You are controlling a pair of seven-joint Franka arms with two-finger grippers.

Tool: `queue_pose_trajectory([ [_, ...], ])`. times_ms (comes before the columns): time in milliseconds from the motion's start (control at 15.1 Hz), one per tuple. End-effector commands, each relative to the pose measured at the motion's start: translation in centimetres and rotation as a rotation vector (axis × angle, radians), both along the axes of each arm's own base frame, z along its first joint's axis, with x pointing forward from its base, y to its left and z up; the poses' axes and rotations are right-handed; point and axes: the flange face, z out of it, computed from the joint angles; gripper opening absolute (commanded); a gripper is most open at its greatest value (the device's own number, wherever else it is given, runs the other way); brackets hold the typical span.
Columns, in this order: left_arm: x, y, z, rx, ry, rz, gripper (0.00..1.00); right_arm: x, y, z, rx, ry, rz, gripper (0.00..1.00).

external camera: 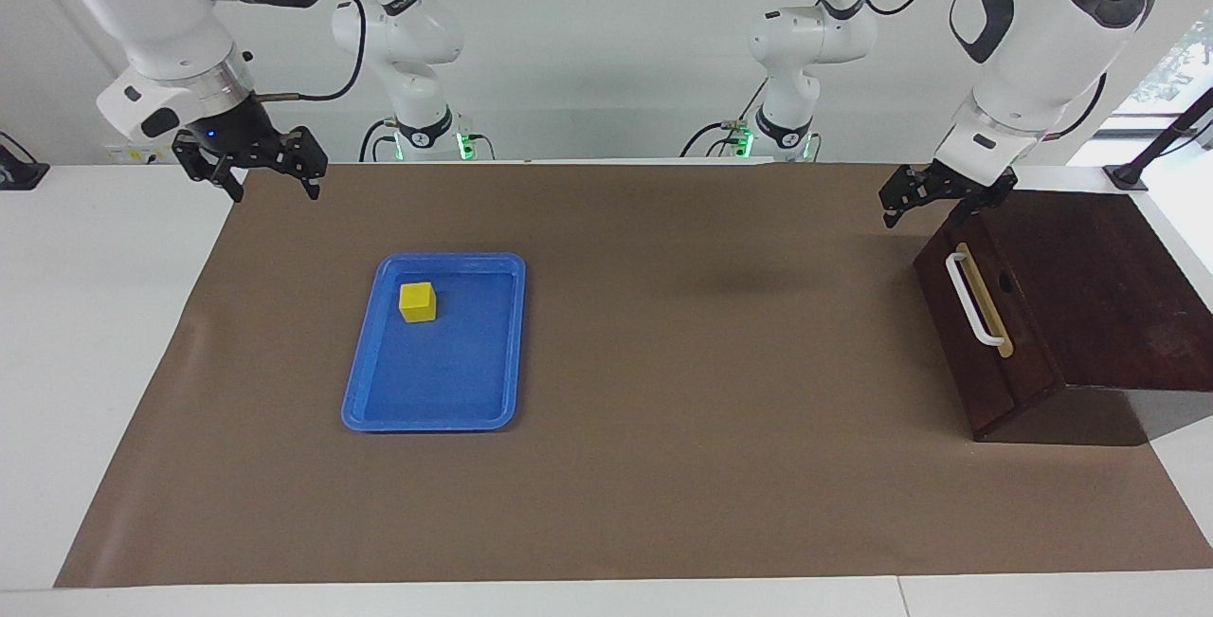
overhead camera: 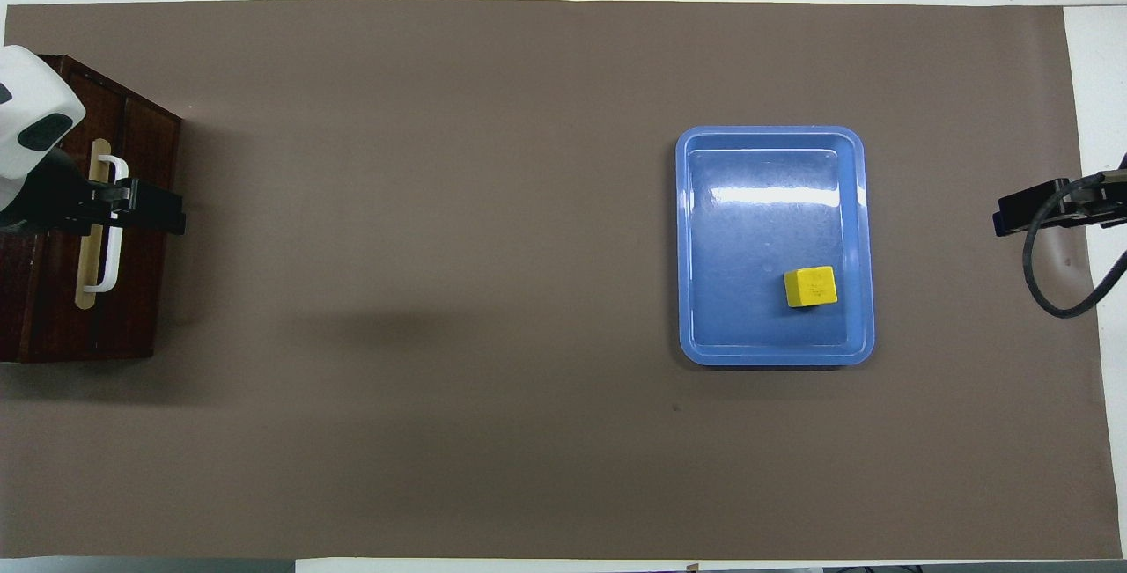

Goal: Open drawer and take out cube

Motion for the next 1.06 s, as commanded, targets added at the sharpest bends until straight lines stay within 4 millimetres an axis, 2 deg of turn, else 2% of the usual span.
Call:
queue_pose_trajectory([
  [0,-0.6,-0.2,0.7,-0.015,-0.002,-0.01,1.0,-0.7,-0.4,-1.5,0.004,0.031,0.016,1.0],
  [133,-0.6,-0.1,0.7,-0.015,-0.003,-0.009,1.0,-0.8,-0.7,-2.9,0.003,0.056,0.01,1.0],
  [265,-0.6,-0.1,0.7,-0.015,-0.003,-0.009,1.0,-0.6,-0.8,-2.9,-0.002,0.057,0.011,1.0],
  [530,-0.6,-0.1,0.7,-0.015,-0.003,-0.007,1.0,-0.6,-0.3,-0.6,0.014,0.075,0.014,1.0],
  [994,-0.6,-0.2,0.7,-0.015,-0.003,-0.007,1.0,-0.7,-0.2,-0.4,0.007,0.071,0.015,1.0],
])
